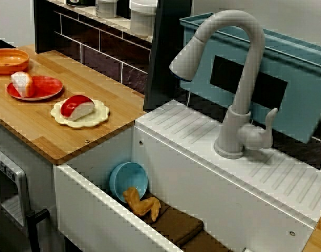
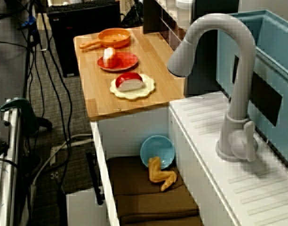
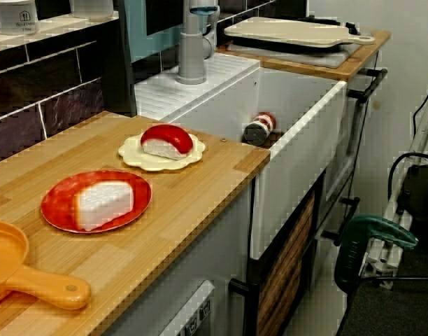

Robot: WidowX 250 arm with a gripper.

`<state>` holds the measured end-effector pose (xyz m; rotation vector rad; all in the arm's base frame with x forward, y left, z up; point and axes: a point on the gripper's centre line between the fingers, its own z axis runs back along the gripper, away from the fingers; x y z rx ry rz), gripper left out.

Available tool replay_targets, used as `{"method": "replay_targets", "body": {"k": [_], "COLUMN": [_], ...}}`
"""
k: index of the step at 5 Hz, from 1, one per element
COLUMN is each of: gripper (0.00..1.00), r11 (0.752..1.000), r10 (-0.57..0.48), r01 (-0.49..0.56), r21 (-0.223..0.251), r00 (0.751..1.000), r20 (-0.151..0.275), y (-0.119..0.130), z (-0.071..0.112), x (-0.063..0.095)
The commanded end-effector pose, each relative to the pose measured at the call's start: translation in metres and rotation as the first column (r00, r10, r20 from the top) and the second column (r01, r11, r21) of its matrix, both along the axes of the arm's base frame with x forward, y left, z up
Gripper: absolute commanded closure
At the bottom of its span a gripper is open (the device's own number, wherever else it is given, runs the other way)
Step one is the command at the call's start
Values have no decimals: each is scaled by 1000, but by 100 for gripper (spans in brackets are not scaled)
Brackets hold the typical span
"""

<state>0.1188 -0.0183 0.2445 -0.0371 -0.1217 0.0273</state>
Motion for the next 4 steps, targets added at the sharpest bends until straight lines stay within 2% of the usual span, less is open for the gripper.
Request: {"method": "replay_targets", "body": {"k": [1, 2, 3, 4], "gripper": [0, 0, 0, 0], "r11": [1000, 995, 993, 988], "r10": [0, 99, 114, 139], "r01": [0, -100, -113, -132], "r21": [0, -7, 18, 76], "r00": [1000, 992, 987, 986], "r20": [0, -78, -115, -93], "y": [0, 28, 59, 93], "z": [0, -23, -46, -56], "x": [0, 21, 32, 42]}}
